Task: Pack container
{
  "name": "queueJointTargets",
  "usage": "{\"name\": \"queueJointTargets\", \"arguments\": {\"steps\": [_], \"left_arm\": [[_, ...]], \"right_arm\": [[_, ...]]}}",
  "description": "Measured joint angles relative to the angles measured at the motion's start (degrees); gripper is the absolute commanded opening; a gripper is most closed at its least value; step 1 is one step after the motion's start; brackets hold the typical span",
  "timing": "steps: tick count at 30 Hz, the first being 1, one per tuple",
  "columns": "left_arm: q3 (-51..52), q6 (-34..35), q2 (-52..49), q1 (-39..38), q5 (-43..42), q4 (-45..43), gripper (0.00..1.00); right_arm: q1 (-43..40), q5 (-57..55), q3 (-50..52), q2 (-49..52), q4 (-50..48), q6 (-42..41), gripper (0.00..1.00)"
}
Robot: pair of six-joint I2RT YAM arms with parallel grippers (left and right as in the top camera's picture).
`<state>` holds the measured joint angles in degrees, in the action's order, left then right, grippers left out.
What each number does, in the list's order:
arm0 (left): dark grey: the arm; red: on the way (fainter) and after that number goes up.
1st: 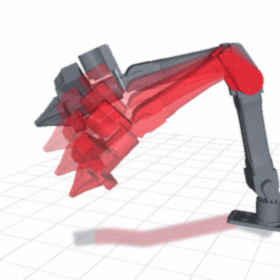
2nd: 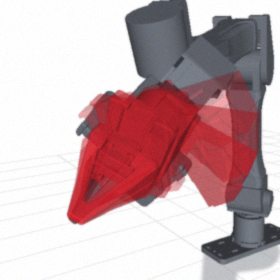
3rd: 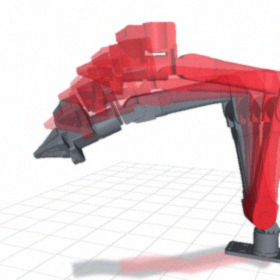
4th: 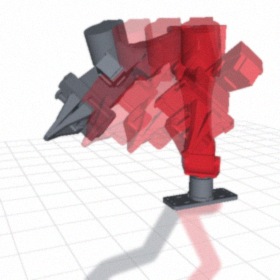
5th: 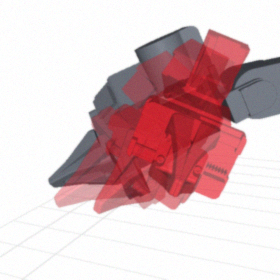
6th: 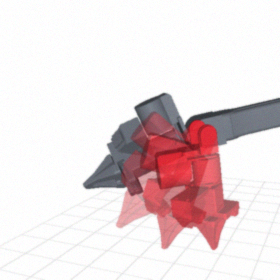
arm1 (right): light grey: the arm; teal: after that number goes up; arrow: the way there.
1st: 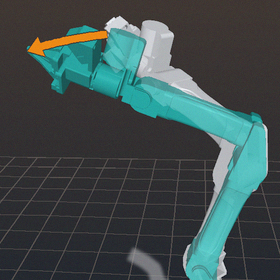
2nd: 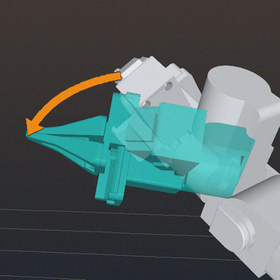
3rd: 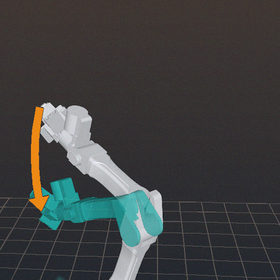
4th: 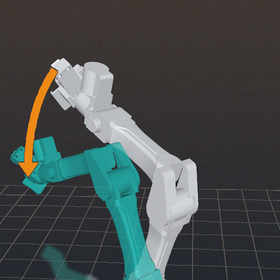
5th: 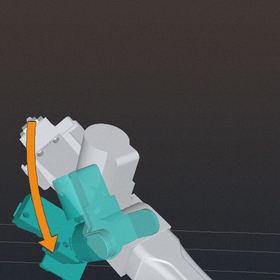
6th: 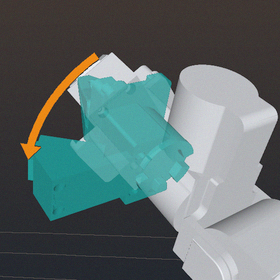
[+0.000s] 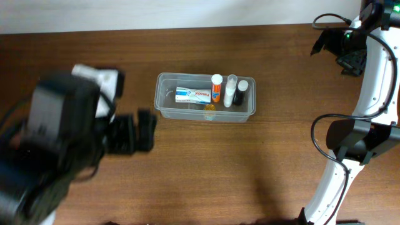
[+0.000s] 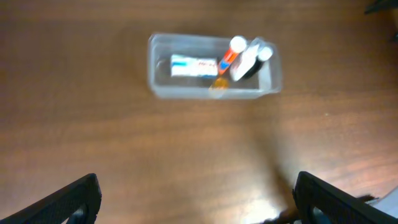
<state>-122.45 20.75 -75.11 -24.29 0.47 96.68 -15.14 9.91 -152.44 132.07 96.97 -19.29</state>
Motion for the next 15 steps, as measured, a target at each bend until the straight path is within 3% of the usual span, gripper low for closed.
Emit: {"name": "queueJointTargets", "arguments": {"steps": [6, 15], "left_arm": [[11.3, 2.3, 13.1, 0.0, 1.2, -0.2, 0.99], [13.7, 2.9, 22.4, 0.0, 1.5, 0.0, 1.0]], "right_arm": [[0.0, 0.0, 0.0, 0.0, 0.0, 0.0, 0.98], [0.0, 0.0, 0.0, 0.0, 0.0, 0.0, 0.98]]}}
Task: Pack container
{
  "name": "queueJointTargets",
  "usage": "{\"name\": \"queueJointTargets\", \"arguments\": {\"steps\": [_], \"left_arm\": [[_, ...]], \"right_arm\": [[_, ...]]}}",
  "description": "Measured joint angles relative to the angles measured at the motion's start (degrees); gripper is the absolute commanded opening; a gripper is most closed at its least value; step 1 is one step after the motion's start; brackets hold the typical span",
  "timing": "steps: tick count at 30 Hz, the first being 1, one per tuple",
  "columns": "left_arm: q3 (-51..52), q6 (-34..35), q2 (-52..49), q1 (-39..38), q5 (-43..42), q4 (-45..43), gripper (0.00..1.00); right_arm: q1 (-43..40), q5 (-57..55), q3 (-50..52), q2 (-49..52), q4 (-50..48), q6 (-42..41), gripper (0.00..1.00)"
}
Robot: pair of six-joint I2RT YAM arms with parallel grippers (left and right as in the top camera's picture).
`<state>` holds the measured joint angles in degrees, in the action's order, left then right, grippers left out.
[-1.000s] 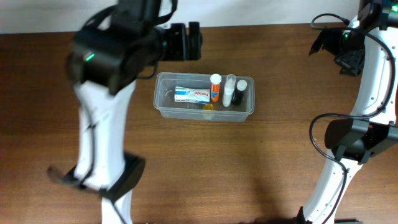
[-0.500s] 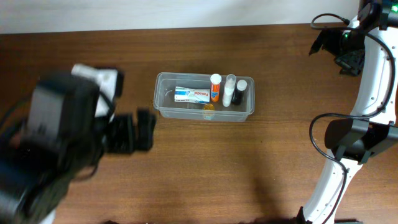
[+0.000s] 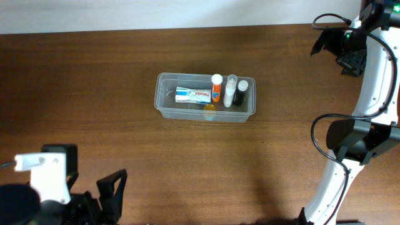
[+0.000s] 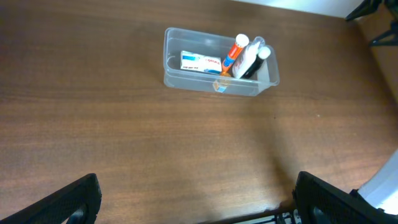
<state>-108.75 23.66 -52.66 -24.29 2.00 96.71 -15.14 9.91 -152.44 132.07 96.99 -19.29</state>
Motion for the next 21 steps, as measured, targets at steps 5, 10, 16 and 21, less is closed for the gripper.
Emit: {"name": "queueJointTargets", "arguments": {"steps": [5, 10, 16, 21], "left_arm": [[0.1, 0.0, 1.3, 0.0, 0.0, 0.0, 0.99], [0.3, 0.0, 1.4, 0.0, -0.8, 0.0, 0.99], [2.5, -0.3, 1.4, 0.0, -1.2, 0.0, 0.99], [8.7, -2.0, 1.9, 0.4, -1.3, -0.1, 0.99]], "right_arm": [[0.0, 0.0, 0.0, 0.0, 0.0, 0.0, 0.99], [0.0, 0.0, 0.0, 0.0, 0.0, 0.0, 0.98], [0.0, 0.0, 0.0, 0.0, 0.0, 0.0, 0.98], [0.0, 0.0, 0.0, 0.0, 0.0, 0.0, 0.98]]}}
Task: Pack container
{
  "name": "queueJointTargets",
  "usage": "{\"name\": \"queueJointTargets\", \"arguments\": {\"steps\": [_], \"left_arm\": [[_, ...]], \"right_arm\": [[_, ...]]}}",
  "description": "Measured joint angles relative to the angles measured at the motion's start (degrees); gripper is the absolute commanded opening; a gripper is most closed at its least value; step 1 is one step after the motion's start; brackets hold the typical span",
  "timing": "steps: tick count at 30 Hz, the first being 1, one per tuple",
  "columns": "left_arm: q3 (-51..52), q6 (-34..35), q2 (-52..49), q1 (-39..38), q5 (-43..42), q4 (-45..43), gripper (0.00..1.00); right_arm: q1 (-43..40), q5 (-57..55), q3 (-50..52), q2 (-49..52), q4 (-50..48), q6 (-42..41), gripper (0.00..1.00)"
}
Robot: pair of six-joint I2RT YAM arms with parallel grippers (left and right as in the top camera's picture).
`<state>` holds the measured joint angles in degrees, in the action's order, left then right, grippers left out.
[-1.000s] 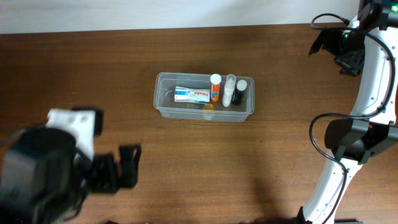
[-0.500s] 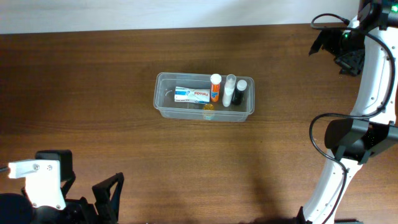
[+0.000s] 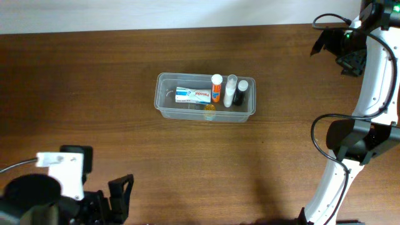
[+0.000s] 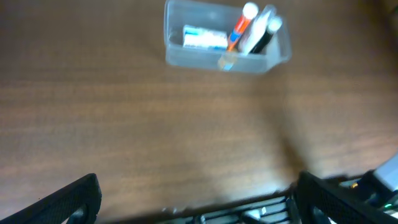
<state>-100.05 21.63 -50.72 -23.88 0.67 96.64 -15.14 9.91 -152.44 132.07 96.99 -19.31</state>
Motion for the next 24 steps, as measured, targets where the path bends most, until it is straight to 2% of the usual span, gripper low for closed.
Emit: {"name": "queueJointTargets", "arguments": {"steps": [7, 16, 24], "left_arm": [[16.5, -1.1, 9.4, 5.8, 0.0, -6.4, 0.99], [41.9, -6.4, 29.3, 10.3, -0.2, -27.0, 0.99], [52.2, -8.1, 35.1, 11.6, -0.5, -40.2, 0.99]], "right_arm": [[0.0, 0.0, 0.0, 0.0, 0.0, 0.0, 0.98], [0.0, 0.0, 0.0, 0.0, 0.0, 0.0, 0.98], [0.0, 0.0, 0.0, 0.0, 0.0, 0.0, 0.99]]}}
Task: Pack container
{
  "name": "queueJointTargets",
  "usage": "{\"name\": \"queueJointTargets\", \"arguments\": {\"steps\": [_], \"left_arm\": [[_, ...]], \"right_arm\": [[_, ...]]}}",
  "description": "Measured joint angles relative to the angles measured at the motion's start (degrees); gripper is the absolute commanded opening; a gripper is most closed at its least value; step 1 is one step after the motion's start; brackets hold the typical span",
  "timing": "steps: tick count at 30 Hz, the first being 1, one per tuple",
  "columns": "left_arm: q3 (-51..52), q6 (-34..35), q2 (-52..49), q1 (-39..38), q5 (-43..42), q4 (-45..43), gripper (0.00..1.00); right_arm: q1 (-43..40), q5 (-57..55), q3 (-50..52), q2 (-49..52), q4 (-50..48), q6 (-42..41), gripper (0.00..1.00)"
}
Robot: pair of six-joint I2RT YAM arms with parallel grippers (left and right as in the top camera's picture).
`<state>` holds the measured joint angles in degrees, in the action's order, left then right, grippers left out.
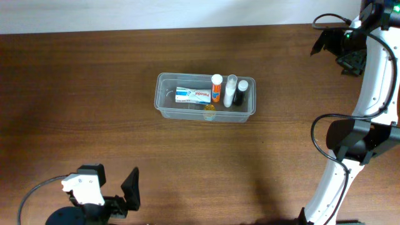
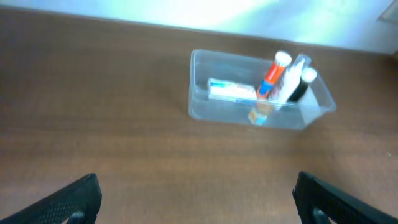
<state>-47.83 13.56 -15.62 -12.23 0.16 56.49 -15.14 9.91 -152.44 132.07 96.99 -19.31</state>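
Observation:
A clear plastic container (image 1: 205, 97) stands mid-table. It holds a white and blue toothpaste box (image 1: 192, 95), an orange tube with a white cap (image 1: 216, 87), a white bottle (image 1: 230, 90), a black bottle (image 1: 241, 92) and a small yellow item (image 1: 209, 110). In the left wrist view the container (image 2: 258, 93) lies far ahead. My left gripper (image 2: 199, 205) is open, nothing between its fingers (image 2: 68, 199), far from the container at the table's near left. My right gripper (image 1: 340, 47) is raised at the far right, its jaws unclear.
The left arm (image 1: 94, 200) sits at the near left edge of the brown wooden table (image 1: 94, 94). The right arm's white links and black cables (image 1: 365, 106) run down the right side. A pale wall shows beyond the table's far edge.
My left arm has drawn back lower to the near left edge. Its camera now looks across the table at a flatter angle. The container, its contents and the right arm are unchanged.
The left arm was first a blurred mass just left of the container, gripper open. It then stood at the near left corner, and has stayed there with small shifts, open and holding nothing. The container's contents stayed the same throughout.

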Motion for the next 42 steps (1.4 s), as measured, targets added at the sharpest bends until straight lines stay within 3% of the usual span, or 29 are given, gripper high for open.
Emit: {"name": "queueJointTargets", "arguments": {"steps": [4, 7, 11, 16, 27, 42], "left_arm": [[1.7, -3.7, 0.1, 1.4, -1.0, -7.2, 0.99], [4.3, -11.0, 0.6, 3.7, -4.1, -11.4, 0.99], [9.1, -18.4, 2.4, 6.5, -7.5, -12.3, 0.99], [16.1, -22.2, 6.6, 9.6, -9.2, -14.5, 0.99], [31.8, -23.4, 13.7, 10.9, -10.9, -35.7, 0.99], [40.4, -18.6, 14.7, 10.9, -14.8, -56.2, 0.99]], "right_arm": [[0.0, 0.0, 0.0, 0.0, 0.0, 0.0, 0.98], [0.0, 0.0, 0.0, 0.0, 0.0, 0.0, 0.99], [0.0, 0.0, 0.0, 0.0, 0.0, 0.0, 0.98], [0.0, 0.0, 0.0, 0.0, 0.0, 0.0, 0.98], [0.0, 0.0, 0.0, 0.0, 0.0, 0.0, 0.98], [0.0, 0.0, 0.0, 0.0, 0.0, 0.0, 0.98]]}}
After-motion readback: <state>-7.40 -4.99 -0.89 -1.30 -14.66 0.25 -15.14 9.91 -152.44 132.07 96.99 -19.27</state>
